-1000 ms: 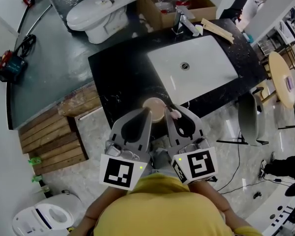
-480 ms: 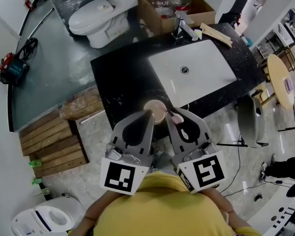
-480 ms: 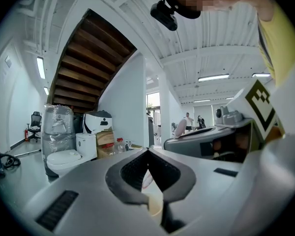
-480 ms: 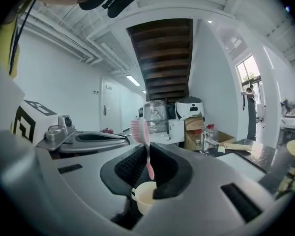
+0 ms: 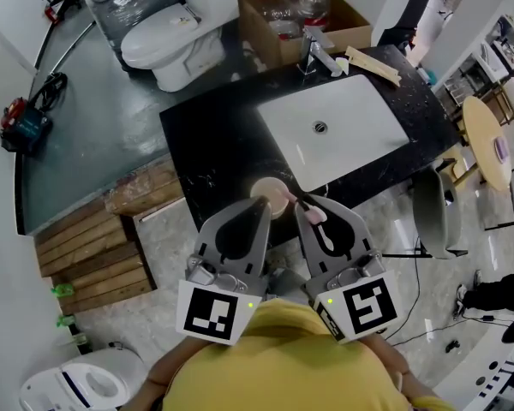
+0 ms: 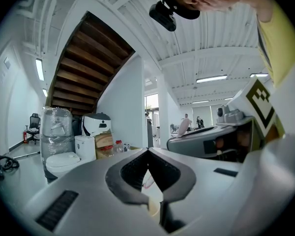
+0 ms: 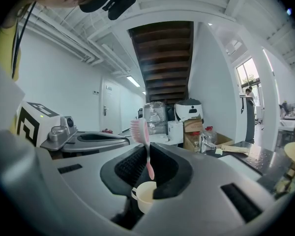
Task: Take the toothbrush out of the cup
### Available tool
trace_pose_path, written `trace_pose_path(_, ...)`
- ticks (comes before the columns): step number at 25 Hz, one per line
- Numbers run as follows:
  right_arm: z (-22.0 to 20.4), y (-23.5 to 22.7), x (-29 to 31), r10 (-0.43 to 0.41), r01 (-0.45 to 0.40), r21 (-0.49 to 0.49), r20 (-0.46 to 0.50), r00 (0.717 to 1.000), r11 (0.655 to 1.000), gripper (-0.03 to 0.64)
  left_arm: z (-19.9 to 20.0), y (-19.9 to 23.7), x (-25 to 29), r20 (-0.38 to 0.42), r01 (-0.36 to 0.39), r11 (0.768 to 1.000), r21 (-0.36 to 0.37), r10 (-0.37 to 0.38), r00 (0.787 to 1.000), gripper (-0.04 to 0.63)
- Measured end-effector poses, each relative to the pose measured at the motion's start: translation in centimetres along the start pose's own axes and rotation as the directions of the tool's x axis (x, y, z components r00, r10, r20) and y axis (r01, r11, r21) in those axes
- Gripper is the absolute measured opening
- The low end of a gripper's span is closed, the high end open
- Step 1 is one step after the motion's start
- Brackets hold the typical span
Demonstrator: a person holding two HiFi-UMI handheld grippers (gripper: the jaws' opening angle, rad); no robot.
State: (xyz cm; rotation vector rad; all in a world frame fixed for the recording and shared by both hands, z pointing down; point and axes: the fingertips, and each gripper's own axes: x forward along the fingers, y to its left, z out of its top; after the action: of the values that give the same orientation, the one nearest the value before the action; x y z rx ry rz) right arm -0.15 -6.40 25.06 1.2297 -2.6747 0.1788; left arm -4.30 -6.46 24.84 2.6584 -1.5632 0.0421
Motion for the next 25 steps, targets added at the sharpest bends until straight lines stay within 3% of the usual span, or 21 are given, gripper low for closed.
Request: trace_pose_path(25,-0.18,0.55,0.61,0.024,-0.024,-0.008,-0.017,1.000,1.000,0.035,-0.21,0.10,0.02,-0.022,0.017,1.000,0.019,-0.017,1.000,0.011)
